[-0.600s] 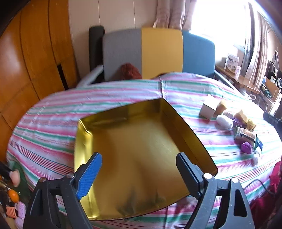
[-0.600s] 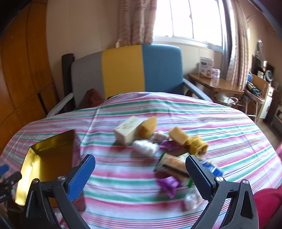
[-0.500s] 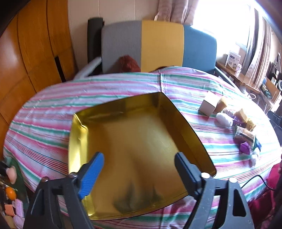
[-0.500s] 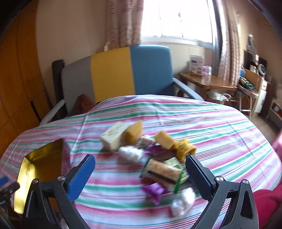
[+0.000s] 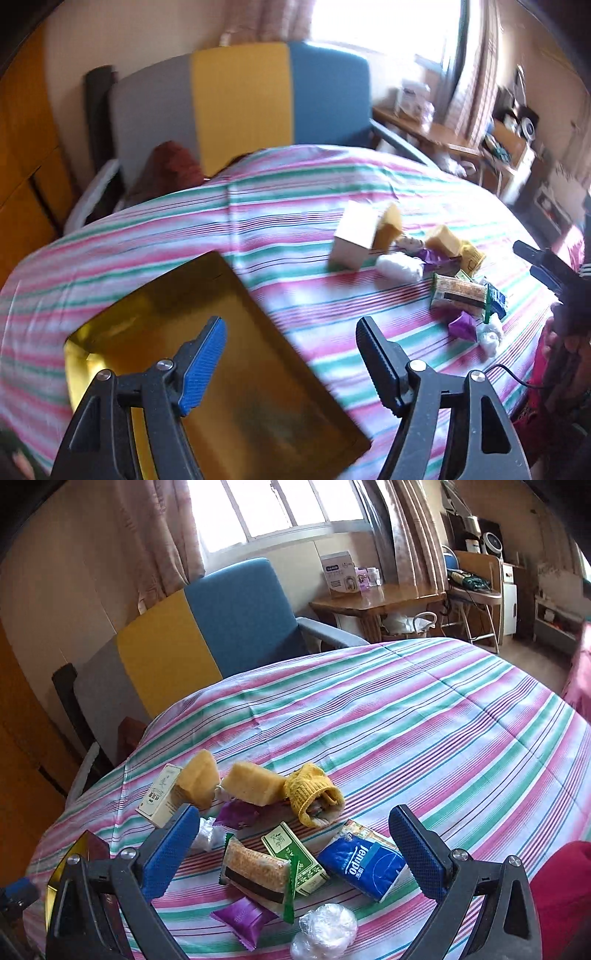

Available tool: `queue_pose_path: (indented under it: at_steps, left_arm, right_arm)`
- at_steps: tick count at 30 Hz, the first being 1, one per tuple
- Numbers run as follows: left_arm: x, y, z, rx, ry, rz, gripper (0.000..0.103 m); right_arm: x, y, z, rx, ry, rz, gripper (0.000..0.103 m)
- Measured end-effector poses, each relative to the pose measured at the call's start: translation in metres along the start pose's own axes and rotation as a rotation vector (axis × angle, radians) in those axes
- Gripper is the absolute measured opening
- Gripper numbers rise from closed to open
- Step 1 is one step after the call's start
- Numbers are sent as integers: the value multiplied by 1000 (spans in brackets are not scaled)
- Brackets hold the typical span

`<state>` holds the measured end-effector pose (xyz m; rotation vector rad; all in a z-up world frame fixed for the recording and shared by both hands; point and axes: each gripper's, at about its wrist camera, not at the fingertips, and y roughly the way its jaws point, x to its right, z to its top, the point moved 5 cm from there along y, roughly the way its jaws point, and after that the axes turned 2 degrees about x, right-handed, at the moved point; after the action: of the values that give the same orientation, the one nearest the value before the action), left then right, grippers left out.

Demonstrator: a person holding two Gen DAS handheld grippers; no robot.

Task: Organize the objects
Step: 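Reach the left gripper to the white box and close on it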

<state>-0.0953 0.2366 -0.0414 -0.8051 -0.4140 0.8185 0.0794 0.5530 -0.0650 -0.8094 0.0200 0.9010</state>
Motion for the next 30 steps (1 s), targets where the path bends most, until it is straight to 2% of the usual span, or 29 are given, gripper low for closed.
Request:
queue_pose_path:
  at_steps: [4, 6, 7, 16, 20, 26, 28, 29, 30]
  left_arm:
    - [24, 40, 28, -40, 56, -4, 75]
    - [33, 61, 37, -75, 71, -4, 87]
    - [37, 73, 43, -99, 76, -8, 88]
    - [72, 150, 81, -158, 206, 33, 88]
    - [80, 177, 87, -194, 235, 26, 79]
    - [92, 201, 90, -214, 271, 23, 75]
    - [96, 210, 89, -228, 276, 27, 66]
    - [97, 214, 87, -243, 270, 21, 57]
    - [96, 215, 86, -247, 269, 23, 56]
  right_arm:
    - [5, 1, -2, -20, 47, 27, 103]
    - [6, 1, -2, -22, 61, 44, 103]
    - [7, 1, -1, -22, 66, 51, 103]
    - [7, 8, -5, -69, 103, 118, 103]
    - [6, 9, -6, -77, 110, 141, 103]
    - [9, 12, -7, -101, 133, 165, 103]
    - [8, 13, -8, -109, 134, 167, 103]
    - [8, 14, -9, -111, 134, 167, 103]
    - [8, 15, -9, -114, 134, 163, 103]
